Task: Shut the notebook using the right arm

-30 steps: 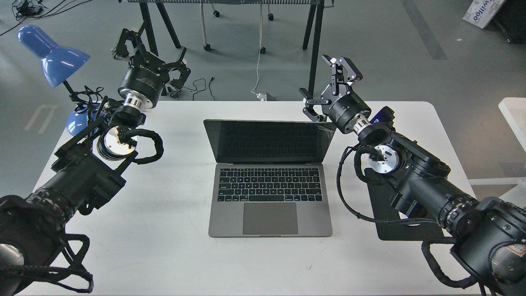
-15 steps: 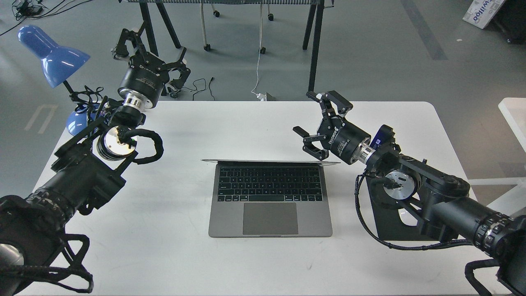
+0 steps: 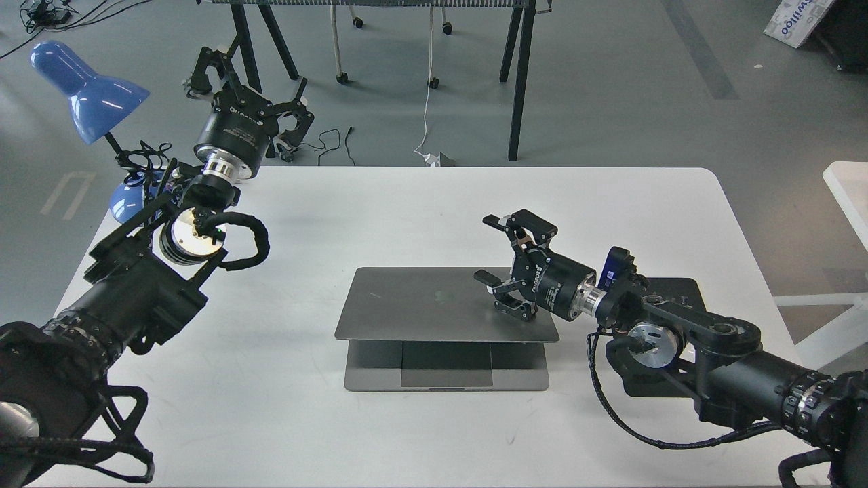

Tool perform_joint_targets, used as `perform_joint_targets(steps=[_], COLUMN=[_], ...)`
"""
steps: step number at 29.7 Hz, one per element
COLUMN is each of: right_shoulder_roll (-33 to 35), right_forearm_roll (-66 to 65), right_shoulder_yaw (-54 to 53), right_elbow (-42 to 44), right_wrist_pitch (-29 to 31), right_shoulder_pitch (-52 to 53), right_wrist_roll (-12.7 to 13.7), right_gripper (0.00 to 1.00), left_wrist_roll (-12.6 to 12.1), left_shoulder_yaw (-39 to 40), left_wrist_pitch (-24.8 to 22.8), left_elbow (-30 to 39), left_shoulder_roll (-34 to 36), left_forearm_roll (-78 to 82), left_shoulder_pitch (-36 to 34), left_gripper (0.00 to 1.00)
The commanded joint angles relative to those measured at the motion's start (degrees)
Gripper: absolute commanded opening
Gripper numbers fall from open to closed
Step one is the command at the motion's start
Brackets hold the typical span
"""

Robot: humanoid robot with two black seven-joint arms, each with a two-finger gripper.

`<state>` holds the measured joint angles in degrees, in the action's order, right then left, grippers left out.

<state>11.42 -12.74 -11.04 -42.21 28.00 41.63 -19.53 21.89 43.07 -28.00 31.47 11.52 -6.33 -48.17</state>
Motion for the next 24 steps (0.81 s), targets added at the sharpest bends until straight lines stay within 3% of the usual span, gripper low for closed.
perform_joint_targets(steps=[1, 24], right_shoulder_roll=[0.09, 0.0], right_forearm_roll=[-0.27, -5.55], right_shoulder_yaw=[3.03, 6.64], right_elbow=[0.11, 0.63], right_wrist_pitch=[0.0, -0.14], right_shoulder_pitch=[-0.06, -0.24], right_wrist_roll=[0.02, 0.28], right_gripper=[1.0, 1.0], left_wrist_roll=[0.0, 0.0], left_shoulder_yaw=[0.0, 0.0], left_wrist_pitch=[0.0, 0.0], left_elbow=[0.0, 0.0], left_shoulder_roll=[0.0, 0.0], left_forearm_roll=[0.0, 0.0], left_shoulder_pitch=[0.0, 0.0], left_gripper=[1.0, 1.0])
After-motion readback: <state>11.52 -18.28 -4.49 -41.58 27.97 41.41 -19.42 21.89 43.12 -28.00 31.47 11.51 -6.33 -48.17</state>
